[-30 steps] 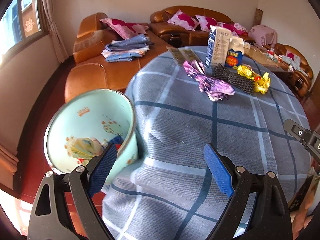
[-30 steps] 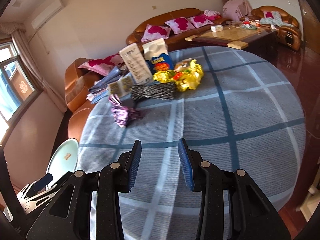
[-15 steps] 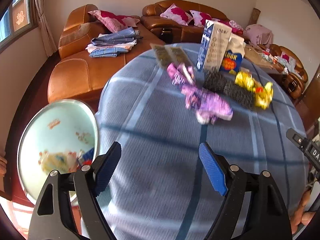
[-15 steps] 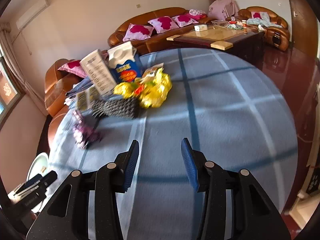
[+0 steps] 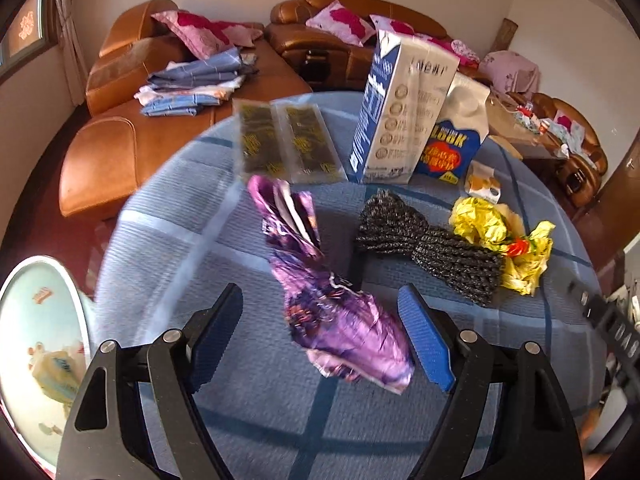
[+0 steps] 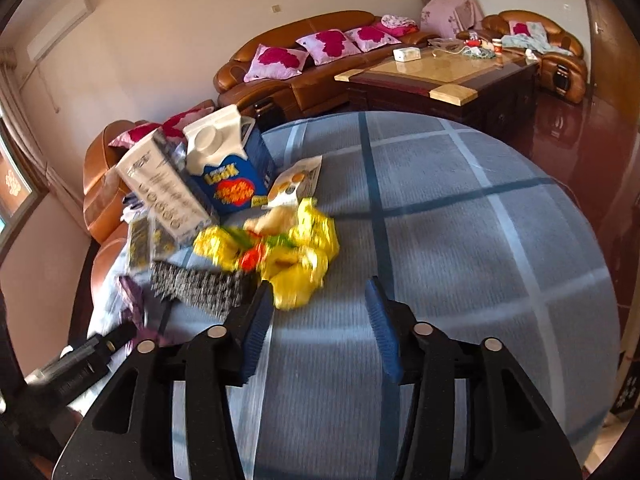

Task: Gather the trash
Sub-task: 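Grasp the purple wrapper with the left tool while the right tool grasps the yellow candy wrapper, then carry the purple and yellow wrappers over the turquoise bin and open both tools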

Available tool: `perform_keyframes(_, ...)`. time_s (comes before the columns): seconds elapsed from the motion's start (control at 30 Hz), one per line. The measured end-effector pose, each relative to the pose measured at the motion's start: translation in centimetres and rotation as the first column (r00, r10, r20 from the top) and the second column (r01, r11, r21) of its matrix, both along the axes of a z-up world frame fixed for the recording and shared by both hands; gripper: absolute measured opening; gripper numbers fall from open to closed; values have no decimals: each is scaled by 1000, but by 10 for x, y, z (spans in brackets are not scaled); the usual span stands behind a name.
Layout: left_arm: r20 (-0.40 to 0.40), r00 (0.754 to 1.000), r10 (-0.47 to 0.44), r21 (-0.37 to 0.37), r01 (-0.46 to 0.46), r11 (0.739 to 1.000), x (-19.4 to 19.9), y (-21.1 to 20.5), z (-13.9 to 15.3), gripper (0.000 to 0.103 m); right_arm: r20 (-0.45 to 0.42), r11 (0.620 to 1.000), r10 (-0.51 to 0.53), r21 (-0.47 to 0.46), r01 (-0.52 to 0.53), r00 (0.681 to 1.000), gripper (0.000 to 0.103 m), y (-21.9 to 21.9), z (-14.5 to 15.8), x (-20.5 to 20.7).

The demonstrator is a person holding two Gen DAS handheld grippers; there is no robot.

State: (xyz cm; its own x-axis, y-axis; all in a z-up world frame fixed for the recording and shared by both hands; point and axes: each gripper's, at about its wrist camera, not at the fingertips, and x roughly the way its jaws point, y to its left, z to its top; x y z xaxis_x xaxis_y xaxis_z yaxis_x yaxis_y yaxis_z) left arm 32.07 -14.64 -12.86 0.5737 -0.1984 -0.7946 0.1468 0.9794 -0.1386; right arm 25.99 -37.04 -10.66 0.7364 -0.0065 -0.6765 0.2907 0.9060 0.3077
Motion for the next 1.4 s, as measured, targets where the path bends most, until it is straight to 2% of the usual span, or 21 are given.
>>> perform_keyframes(0.07, -24, 1000, -15, -5, 14, 1000, 4, -3, -9, 64, -8, 1000, 12, 2, -12, 1000, 68, -1, -4, 14)
perform_keyframes(0.1, -41, 999, -21, -13, 21, 1000, 5, -4, -15, 62, -19, 1000, 16, 3, -16, 1000, 68, -2, -6, 21)
perform_keyframes(0.17, -19, 999, -28, 4, 28, 1000, 4, -6, -18, 57, -57, 1000, 23, 17, -22, 998, 66, -3, -18, 36)
perform_keyframes(0.27, -16, 999, -36, 11, 36, 999, 3, -6, -19, 53, -94, 995, 61, 79, -54, 994, 28, -3, -32, 44)
perform_keyframes(0.4, -15, 999, -42, 2, 42, 999, -3, 1, -16, 49, -48, 997, 62, 58, -60, 997, 17, 6, -23, 22)
perform_keyframes(0.5, 12, 999, -46, 7, 46, 999, -18, 7, -6, 45, -6, 999, 32, 17, -32, 999, 16, 13, -7, -6)
perform_keyframes(0.63, 42, 997, -58, 14, 58, 998, -45, 16, 6, 45, 40, 999, -41, 13, 40, 998, 15, 14, 9, -44)
perform_keyframes(0.77, 65, 995, -71, 18, 70, 997, -73, 28, 16, 45, 121, 992, -126, -12, 129, 985, 15, 19, 29, -87)
perform_keyframes(0.87, 85, 993, -80, 14, 79, 997, -92, 37, 23, 45, 148, 985, -170, 14, 169, 974, 15, 18, 36, -112)
perform_keyframes(1.1, 113, 989, -92, 7, 92, 996, -134, 54, 34, 45, 145, 990, -141, 27, 138, 979, 15, 40, 39, -144)
perform_keyframes(1.4, 135, 990, -47, 20, 44, 999, -166, 87, 42, 45, 149, 998, -51, 30, 47, 988, 15, 85, 46, -161)
